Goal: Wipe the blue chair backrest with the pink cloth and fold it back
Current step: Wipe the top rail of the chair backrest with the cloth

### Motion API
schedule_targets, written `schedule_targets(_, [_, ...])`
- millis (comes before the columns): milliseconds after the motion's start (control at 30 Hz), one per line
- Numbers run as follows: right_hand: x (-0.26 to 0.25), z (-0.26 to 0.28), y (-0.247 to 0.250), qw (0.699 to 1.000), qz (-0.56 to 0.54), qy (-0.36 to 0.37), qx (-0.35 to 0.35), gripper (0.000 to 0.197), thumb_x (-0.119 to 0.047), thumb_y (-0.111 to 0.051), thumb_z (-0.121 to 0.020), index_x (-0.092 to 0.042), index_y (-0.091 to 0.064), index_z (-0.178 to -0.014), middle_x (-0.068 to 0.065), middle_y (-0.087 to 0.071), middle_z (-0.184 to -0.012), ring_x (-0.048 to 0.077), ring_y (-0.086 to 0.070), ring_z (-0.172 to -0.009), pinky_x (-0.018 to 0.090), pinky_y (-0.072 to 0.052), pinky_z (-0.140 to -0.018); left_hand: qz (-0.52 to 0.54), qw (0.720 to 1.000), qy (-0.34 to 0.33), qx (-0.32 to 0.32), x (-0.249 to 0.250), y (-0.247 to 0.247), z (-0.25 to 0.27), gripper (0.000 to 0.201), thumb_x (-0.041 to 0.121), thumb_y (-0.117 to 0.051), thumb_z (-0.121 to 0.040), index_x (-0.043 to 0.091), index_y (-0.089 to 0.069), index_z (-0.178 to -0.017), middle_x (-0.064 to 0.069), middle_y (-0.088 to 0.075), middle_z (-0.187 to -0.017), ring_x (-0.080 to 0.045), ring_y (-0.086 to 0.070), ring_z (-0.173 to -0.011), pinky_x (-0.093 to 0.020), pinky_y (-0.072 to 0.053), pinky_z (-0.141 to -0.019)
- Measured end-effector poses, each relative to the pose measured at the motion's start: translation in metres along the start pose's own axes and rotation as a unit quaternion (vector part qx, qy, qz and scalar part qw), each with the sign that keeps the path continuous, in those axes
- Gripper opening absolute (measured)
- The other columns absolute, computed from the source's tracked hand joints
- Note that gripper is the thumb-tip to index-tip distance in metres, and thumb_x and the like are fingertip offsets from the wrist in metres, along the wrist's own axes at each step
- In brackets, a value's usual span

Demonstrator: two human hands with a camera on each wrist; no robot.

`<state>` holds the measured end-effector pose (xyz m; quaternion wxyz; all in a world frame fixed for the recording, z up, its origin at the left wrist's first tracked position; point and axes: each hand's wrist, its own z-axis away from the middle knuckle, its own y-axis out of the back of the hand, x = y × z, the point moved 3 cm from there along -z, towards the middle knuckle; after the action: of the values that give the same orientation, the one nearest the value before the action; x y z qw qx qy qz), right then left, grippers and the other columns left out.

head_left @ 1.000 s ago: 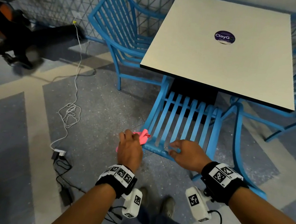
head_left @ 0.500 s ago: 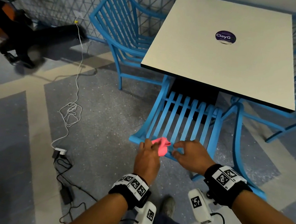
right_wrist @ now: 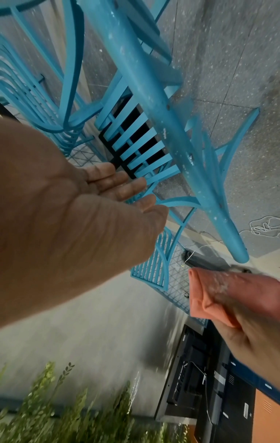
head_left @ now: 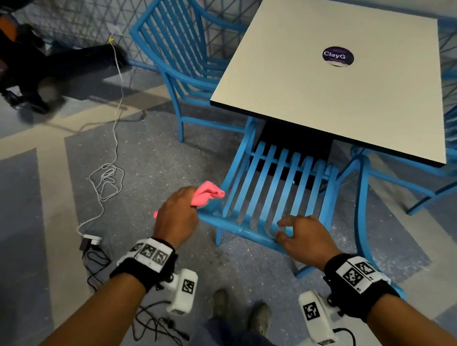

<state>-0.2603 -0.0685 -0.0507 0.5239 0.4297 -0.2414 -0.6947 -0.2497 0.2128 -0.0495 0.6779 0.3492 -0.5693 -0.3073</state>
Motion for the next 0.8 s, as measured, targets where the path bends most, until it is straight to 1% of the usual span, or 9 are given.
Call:
schedule_targets(67, [-0.001,0.001,-0.001,1.0,-0.001,0.002,-0.004,0.044,-0.052,-0.053,-0.09,-0.031,-0.062,-0.127,-0.001,-0.063,-0.135,0.026,-0.05,-0.128,0.041,-0.042,-0.106,0.008,0.999,0.009,-0.044,-0.016,-0.005,-0.01,0.033,-0.002,-0.055,-0.088,0.023,-0.068,-0.106,-0.007,-0.075,-0.106,-0.031,-0.069,-0.097,-0.029,-0.042,-0.073])
schedule_targets(133, [-0.004,0.002,-0.001,1.0,-0.001,0.006,-0.003,0.043,-0.049,-0.054,-0.092,-0.029,-0.062,-0.129,0.001,-0.063,-0.134,0.026,-0.049,-0.128,0.038,-0.041,-0.106,0.014,0.995,0.0,-0.095,-0.022,-0.009,-0.011,0.04,-0.002,-0.054,-0.086,0.032,-0.065,-0.103,0.01,-0.076,-0.104,-0.015,-0.072,-0.098,-0.025,-0.05,-0.079])
schedule_targets(233, [-0.008,0.001,0.0,1.0,0.0,0.014,-0.002,0.042,-0.044,-0.056,-0.094,-0.024,-0.062,-0.13,0.003,-0.063,-0.134,0.027,-0.048,-0.129,0.035,-0.039,-0.106,0.056,0.994,0.006,-0.096,-0.019,-0.009,0.0,0.053,-0.013,-0.048,-0.088,0.037,-0.065,-0.088,0.018,-0.071,-0.09,0.018,-0.065,-0.083,0.0,-0.041,-0.073])
schedule_targets(300, [-0.01,-0.001,0.0,1.0,0.002,0.02,-0.003,0.043,-0.043,-0.056,-0.094,-0.022,-0.062,-0.13,0.004,-0.063,-0.134,0.027,-0.048,-0.129,0.035,-0.039,-0.107,0.053,0.996,0.028,-0.062,-0.018,0.0,0.013,0.041,-0.01,-0.048,-0.096,0.026,-0.067,-0.09,0.008,-0.073,-0.09,0.003,-0.065,-0.082,-0.007,-0.038,-0.069])
schedule_targets(400, [-0.016,-0.002,0.0,0.999,0.001,0.032,-0.004,0.041,-0.044,-0.055,-0.094,-0.023,-0.063,-0.128,0.002,-0.064,-0.131,0.025,-0.052,-0.124,0.034,-0.039,-0.105,0.091,0.994,0.041,-0.052,-0.025,0.008,0.026,0.055,-0.011,-0.05,-0.096,0.039,-0.068,-0.083,0.022,-0.072,-0.088,-0.007,-0.059,-0.088,-0.002,-0.036,-0.066])
schedule_targets(500, [-0.027,-0.003,-0.003,0.999,0.009,0.04,-0.008,0.041,-0.049,-0.053,-0.093,-0.027,-0.063,-0.126,0.0,-0.065,-0.129,0.024,-0.054,-0.121,0.035,-0.04,-0.102,0.115,0.992,0.05,-0.009,-0.029,0.021,0.031,0.025,-0.011,-0.054,-0.094,0.004,-0.073,-0.1,-0.015,-0.076,-0.103,-0.026,-0.065,-0.092,-0.01,-0.035,-0.065])
schedule_targets(667, [-0.037,-0.002,-0.004,0.999,0.029,0.045,-0.012,0.042,-0.049,-0.053,-0.093,-0.027,-0.061,-0.128,0.001,-0.064,-0.132,0.026,-0.05,-0.125,0.039,-0.043,-0.101,0.099,0.994,0.031,-0.025,-0.027,0.009,0.007,0.027,0.003,-0.057,-0.094,0.018,-0.068,-0.113,0.012,-0.075,-0.113,-0.013,-0.07,-0.106,-0.025,-0.049,-0.091])
schedule_targets(733, [-0.039,-0.001,-0.003,0.998,0.033,0.048,-0.007,0.041,-0.048,-0.053,-0.093,-0.027,-0.061,-0.128,0.001,-0.064,-0.131,0.026,-0.049,-0.125,0.038,-0.043,-0.099,0.076,0.995,0.044,-0.056,-0.018,0.003,0.009,0.023,-0.003,-0.057,-0.092,0.01,-0.068,-0.107,0.005,-0.074,-0.105,-0.013,-0.07,-0.093,-0.015,-0.045,-0.081])
schedule_targets(800, [-0.037,-0.002,-0.001,0.998,0.028,0.048,-0.005,0.042,-0.049,-0.054,-0.093,-0.027,-0.06,-0.128,0.001,-0.065,-0.129,0.026,-0.05,-0.125,0.037,-0.042,-0.098,0.076,0.995,0.034,-0.059,-0.008,0.005,0.019,0.037,-0.014,-0.055,-0.086,0.021,-0.067,-0.093,0.009,-0.068,-0.093,-0.012,-0.065,-0.086,-0.004,-0.037,-0.069])
